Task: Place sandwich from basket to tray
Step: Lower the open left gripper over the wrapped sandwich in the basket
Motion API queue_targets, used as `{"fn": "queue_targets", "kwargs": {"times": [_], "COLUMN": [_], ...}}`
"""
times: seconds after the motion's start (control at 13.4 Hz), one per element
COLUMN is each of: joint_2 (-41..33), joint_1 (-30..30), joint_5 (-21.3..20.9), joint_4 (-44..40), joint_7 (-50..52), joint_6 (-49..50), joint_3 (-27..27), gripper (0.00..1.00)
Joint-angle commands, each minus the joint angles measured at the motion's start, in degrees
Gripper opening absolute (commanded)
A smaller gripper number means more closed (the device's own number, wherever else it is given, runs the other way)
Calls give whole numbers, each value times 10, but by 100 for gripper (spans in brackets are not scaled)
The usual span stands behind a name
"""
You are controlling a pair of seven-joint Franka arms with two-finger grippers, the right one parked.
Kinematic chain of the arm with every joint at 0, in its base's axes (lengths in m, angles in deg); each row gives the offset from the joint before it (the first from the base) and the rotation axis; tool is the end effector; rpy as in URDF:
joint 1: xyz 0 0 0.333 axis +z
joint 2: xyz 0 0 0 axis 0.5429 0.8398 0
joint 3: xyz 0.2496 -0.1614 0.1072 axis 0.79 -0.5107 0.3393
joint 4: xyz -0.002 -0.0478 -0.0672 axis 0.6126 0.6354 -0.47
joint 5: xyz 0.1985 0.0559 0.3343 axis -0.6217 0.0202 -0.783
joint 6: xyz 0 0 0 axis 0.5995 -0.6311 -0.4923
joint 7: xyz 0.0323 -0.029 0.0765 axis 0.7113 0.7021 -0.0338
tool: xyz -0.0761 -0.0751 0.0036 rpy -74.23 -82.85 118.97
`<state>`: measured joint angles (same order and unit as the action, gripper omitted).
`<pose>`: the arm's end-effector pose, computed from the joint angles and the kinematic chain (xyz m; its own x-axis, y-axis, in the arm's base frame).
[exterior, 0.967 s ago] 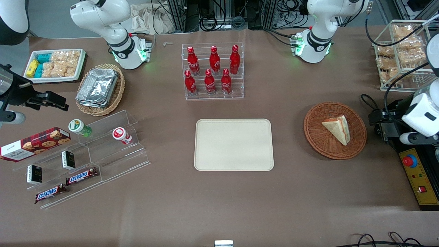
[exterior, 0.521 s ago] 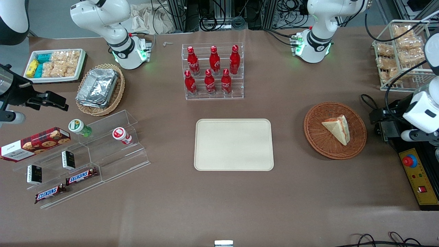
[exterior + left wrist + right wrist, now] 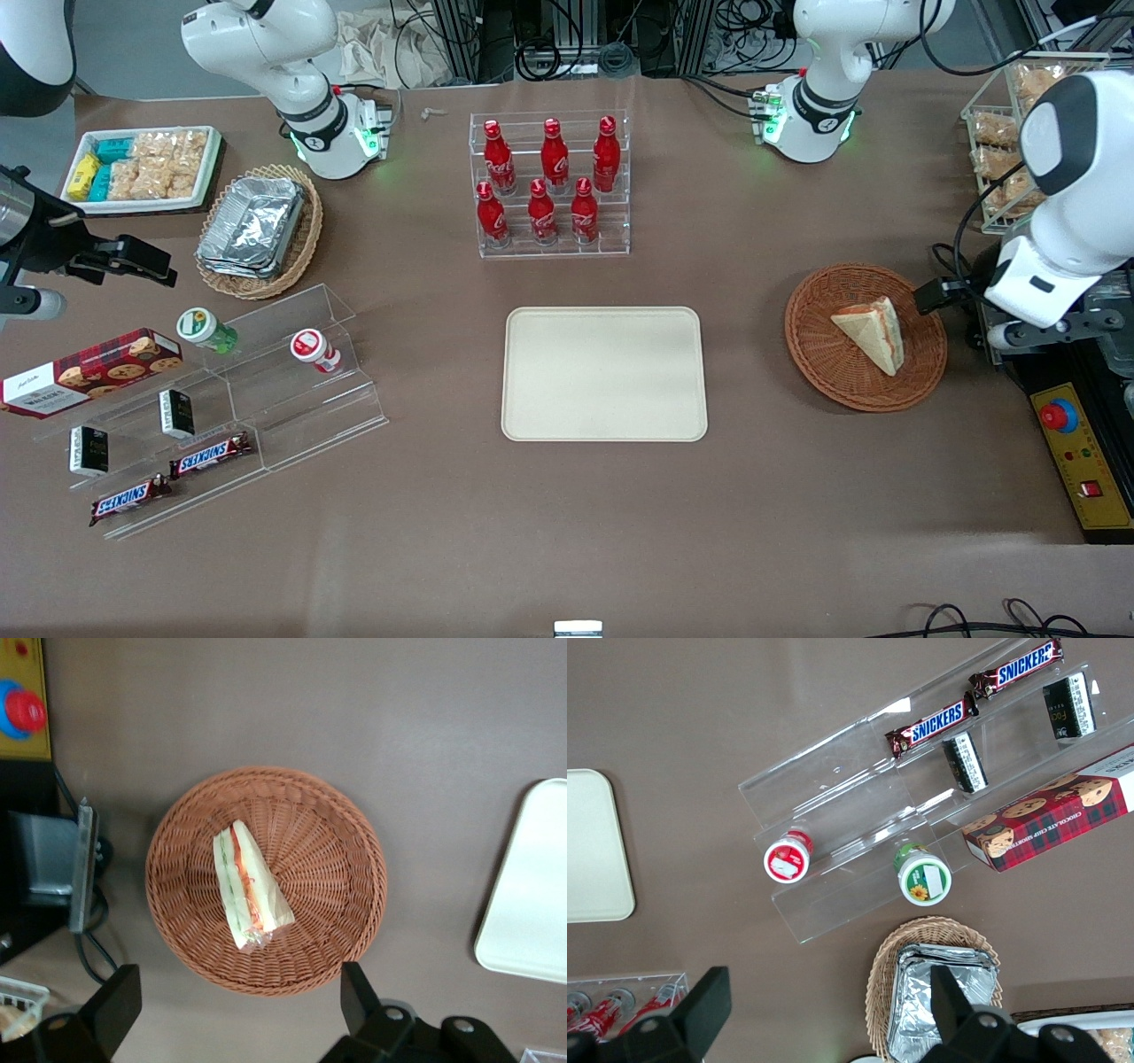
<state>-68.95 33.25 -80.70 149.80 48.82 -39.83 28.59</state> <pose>0.5555 -0.0070 0.4717 0.9792 0.1877 -0.0773 0.1841 -0.9816 -0.0515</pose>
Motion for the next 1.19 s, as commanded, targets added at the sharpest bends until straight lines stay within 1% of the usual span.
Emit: {"fn": "queue_targets", "kwargs": {"times": [0.0,0.15,0.3,0.6,0.74,0.89,1.12], "joint_2": [7,18,34,48,64,73,84], "joint_1": [15,41,40,43,44,44,65], "joint_5": [6,6,6,3,-4,-5,-11], "joint_4": [29,42,58,129,137,148,173], "joint_7": [43,61,77,91,122,128,134], "joint_6": [-22,-34,-49,-130,-135,-143,-195], "joint_3": [-18,-48,-48,-43,-41,-41,-41], "gripper": [100,100,100,100,100,100,100]}}
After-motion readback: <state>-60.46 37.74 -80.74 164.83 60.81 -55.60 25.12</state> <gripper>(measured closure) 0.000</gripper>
